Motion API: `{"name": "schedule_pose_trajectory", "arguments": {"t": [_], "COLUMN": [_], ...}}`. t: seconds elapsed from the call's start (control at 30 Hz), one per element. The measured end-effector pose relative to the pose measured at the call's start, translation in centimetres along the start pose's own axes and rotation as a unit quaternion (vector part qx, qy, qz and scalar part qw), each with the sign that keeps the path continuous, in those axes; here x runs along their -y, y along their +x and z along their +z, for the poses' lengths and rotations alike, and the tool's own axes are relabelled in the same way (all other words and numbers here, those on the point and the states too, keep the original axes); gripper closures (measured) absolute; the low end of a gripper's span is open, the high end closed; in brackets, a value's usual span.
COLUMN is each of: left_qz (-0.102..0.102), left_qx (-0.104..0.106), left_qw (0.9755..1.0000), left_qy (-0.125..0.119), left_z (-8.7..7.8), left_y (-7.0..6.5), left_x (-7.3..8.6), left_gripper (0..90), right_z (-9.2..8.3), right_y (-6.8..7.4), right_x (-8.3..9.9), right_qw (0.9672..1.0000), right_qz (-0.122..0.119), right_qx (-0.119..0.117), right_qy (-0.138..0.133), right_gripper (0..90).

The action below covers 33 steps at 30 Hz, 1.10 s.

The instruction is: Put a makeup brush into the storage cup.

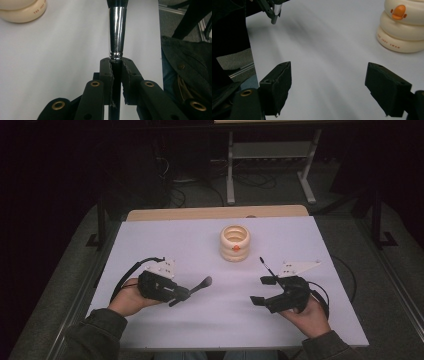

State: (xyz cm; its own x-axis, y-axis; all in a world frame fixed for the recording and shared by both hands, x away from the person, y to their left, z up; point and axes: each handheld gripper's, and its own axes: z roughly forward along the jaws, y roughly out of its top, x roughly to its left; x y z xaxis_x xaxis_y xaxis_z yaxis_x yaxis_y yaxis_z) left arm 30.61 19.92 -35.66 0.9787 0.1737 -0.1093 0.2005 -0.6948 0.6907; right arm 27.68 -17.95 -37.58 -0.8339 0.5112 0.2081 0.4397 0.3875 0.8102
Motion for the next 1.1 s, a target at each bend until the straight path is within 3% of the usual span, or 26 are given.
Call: {"name": "schedule_pose_trajectory", "arguments": {"t": [0.33, 0.5, 0.87, 1.1], "left_qz": [-0.001, 0.0, 0.003, 0.009], "left_qx": [0.014, 0.019, 0.026, 0.027], "left_qw": [0.9995, 0.9986, 0.997, 0.9962], "left_qy": [-0.027, -0.05, -0.073, -0.082], "left_z": [1.7, 2.0, 2.6, 3.1], "left_y": [-0.6, -0.7, -0.7, -0.8], "left_x": [-0.6, -1.2, -2.0, -2.4], "left_gripper": [79.8, 79.8, 79.8, 79.8], "right_z": [0.9, 1.8, 3.2, 4.2], "right_y": [0.9, 1.3, 2.3, 2.6], "right_x": [-1.7, -2.5, -3.9, -4.6], "right_qw": [0.9994, 0.9987, 0.9969, 0.9944], "right_qz": [-0.013, -0.021, -0.033, -0.041], "right_qx": [-0.028, -0.044, -0.07, -0.096], "right_qy": [-0.013, -0.017, -0.014, -0.013], "right_gripper": [20.6, 20.6, 22.0, 30.7]}}
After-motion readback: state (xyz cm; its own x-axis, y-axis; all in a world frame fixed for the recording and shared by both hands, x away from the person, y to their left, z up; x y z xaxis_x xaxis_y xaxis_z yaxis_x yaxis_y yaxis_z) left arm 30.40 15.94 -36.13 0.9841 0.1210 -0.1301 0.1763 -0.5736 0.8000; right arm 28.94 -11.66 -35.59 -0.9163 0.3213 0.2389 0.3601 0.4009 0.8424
